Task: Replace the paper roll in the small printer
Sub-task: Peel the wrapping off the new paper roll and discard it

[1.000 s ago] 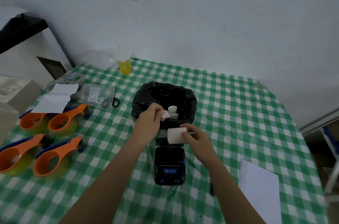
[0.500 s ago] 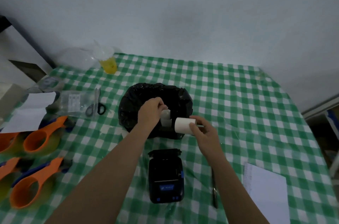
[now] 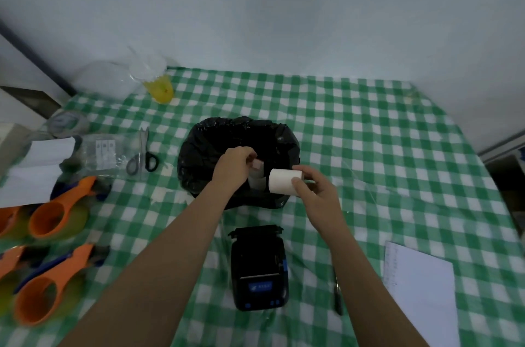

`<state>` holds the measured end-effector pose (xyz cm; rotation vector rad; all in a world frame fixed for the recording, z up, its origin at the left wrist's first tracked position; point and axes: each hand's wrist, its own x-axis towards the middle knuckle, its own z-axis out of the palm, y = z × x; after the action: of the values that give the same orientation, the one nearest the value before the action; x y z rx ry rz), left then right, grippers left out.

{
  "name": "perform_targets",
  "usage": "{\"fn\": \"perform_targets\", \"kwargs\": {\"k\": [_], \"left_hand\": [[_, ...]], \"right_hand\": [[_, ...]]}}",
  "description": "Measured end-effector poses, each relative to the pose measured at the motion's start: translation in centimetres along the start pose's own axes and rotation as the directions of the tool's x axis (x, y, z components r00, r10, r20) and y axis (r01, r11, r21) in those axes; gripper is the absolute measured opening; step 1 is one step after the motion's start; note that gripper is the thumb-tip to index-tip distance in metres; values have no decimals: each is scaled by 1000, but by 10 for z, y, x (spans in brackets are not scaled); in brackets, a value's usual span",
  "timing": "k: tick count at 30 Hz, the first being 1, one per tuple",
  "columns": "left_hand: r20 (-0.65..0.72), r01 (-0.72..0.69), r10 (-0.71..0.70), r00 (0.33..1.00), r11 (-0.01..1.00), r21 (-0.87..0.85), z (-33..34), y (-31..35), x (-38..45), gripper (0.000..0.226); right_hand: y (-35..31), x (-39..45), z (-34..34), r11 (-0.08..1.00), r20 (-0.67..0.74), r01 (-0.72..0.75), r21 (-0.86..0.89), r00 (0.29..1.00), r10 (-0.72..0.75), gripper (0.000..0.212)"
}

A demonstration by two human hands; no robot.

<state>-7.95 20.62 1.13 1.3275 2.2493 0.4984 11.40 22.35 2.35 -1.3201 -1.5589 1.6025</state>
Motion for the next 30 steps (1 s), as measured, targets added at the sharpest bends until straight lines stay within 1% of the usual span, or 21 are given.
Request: {"fn": "perform_targets", "kwargs": {"k": [3, 7, 10, 13, 18, 23, 27, 30], "left_hand": [[7, -30, 29, 1000, 996, 82, 3, 2, 1, 31], [15, -72, 70, 997, 981, 179, 3, 4, 5, 20], [-10, -107, 113, 994, 964, 242, 3, 4, 6, 12], [-31, -108, 122, 992, 947, 302, 3, 4, 7, 14], [-5, -113, 120, 993, 950, 291, 1, 4, 5, 20], [-8, -123, 129, 992, 957, 261, -5, 4, -3, 26], [-28, -119, 127, 991, 970, 214, -13, 8, -11, 29], [-46, -105, 118, 992, 971, 213, -15, 9, -16, 28]], "right_hand": [[0, -1, -2, 1000, 1, -17, 16, 1000, 17, 22], [0, -3, -5, 1000, -2, -27, -1, 1000, 27, 22], [-1, -4, -7, 1000, -6, -29, 4, 1000, 29, 21], [-1, -5, -7, 999, -14, -31, 8, 999, 31, 21], [0, -7, -8, 1000, -22, -29, 5, 999, 29, 21], [-3, -11, -8, 1000, -23, -19, 12, 1000, 19, 20], [-7, -17, -8, 1000, -29, -16, 16, 999, 17, 20], [-12, -23, -9, 1000, -34, -5, 19, 999, 6, 20]]}}
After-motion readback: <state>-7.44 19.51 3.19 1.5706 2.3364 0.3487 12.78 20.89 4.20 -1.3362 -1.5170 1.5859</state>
